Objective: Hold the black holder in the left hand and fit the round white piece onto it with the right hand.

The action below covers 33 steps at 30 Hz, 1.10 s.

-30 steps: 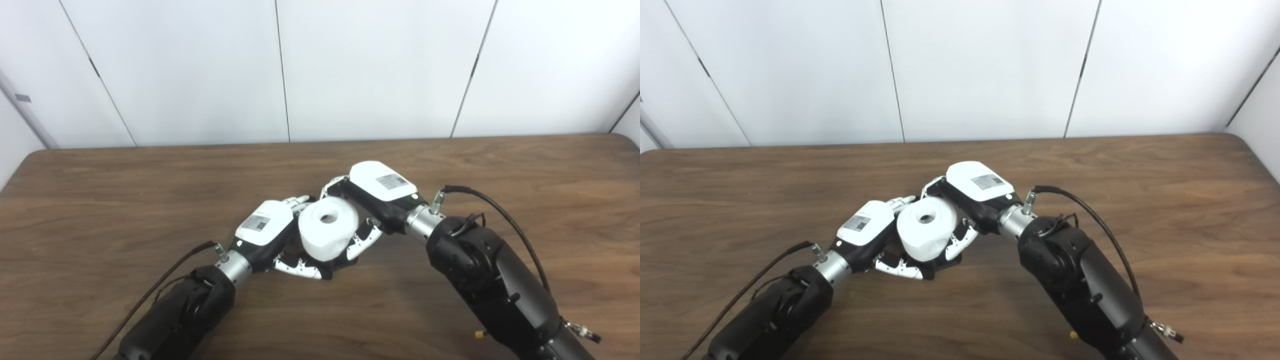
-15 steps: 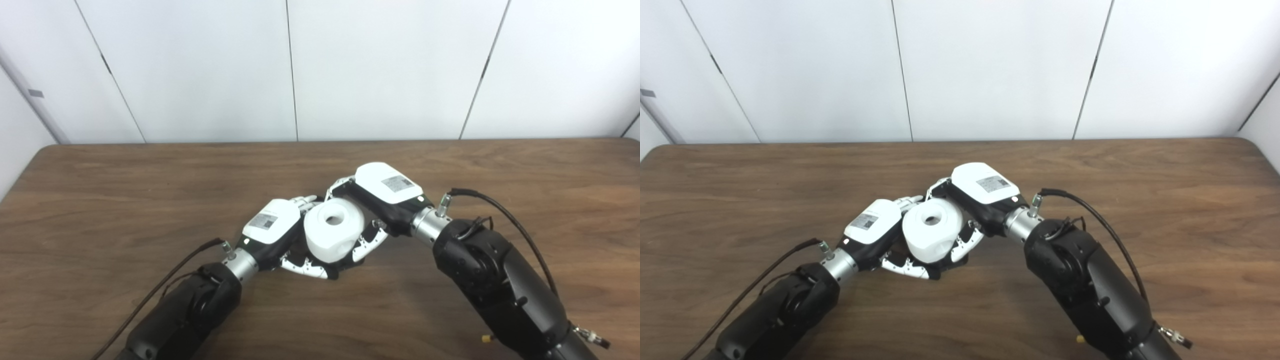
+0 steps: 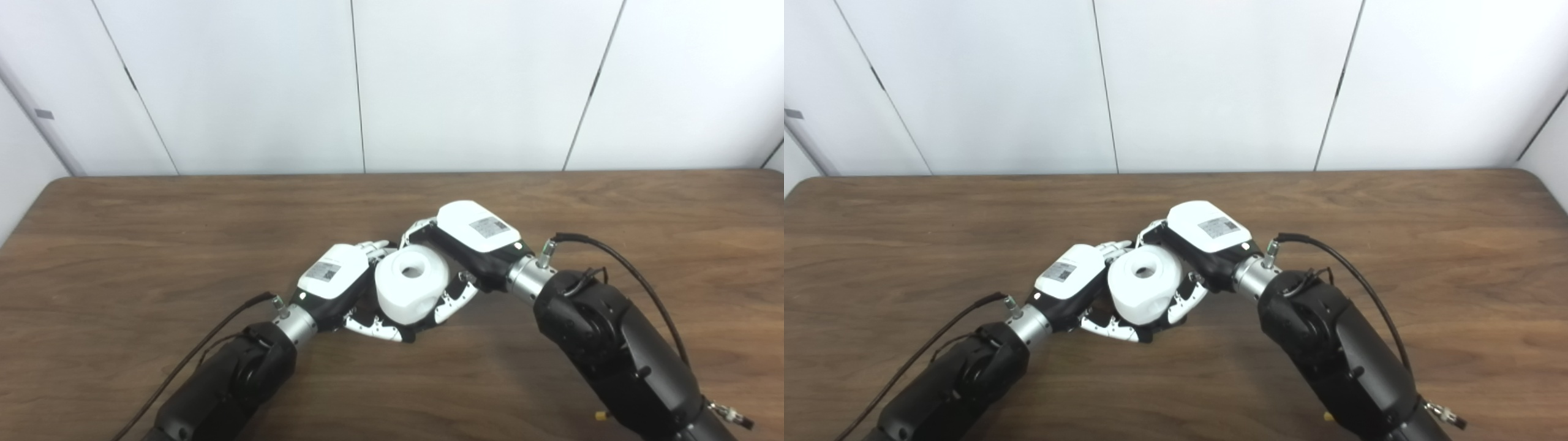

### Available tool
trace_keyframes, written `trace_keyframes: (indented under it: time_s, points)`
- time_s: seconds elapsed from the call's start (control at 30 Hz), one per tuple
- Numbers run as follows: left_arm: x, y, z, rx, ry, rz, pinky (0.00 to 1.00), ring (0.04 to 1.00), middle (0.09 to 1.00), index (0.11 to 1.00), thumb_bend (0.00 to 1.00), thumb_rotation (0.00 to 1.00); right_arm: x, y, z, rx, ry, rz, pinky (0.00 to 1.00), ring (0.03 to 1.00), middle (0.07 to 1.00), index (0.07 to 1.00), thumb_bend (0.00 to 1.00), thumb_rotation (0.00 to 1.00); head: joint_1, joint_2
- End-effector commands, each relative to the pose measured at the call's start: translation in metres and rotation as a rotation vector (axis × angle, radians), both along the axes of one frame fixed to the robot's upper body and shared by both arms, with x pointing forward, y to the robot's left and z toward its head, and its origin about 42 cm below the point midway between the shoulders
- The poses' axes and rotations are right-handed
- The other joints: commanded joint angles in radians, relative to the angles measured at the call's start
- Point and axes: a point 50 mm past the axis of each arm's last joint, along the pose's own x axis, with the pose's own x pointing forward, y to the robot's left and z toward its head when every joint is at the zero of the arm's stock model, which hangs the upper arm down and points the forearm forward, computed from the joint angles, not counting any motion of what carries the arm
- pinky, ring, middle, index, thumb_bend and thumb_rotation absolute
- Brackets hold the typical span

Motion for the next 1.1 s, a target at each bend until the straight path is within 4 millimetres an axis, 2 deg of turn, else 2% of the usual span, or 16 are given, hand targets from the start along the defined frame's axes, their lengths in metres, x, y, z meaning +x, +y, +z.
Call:
trace_keyframes:
  time_s: [0.0,0.67,1.07]
  points:
    - [-0.028,-0.006,-0.043,0.146,0.159,-0.048,0.91,0.911,0.849,0.482,0.53,0.06,-0.005,-0.008,-0.022,-0.103,0.086,0.003,0.66,0.718,0.708,0.48,0.53,0.14,0.001,0.0]
    - [-0.029,-0.006,-0.042,0.147,0.151,-0.05,0.91,0.91,0.852,0.482,0.53,0.06,-0.01,-0.001,-0.022,-0.093,0.097,0.014,0.67,0.721,0.701,0.481,0.52,0.14,0.0,0.003]
    - [-0.03,0.001,-0.04,0.152,0.159,-0.046,0.91,0.909,0.857,0.483,0.53,0.06,0.015,-0.01,-0.021,-0.107,0.064,-0.051,0.71,0.732,0.713,0.482,0.52,0.13,0.008,0.006]
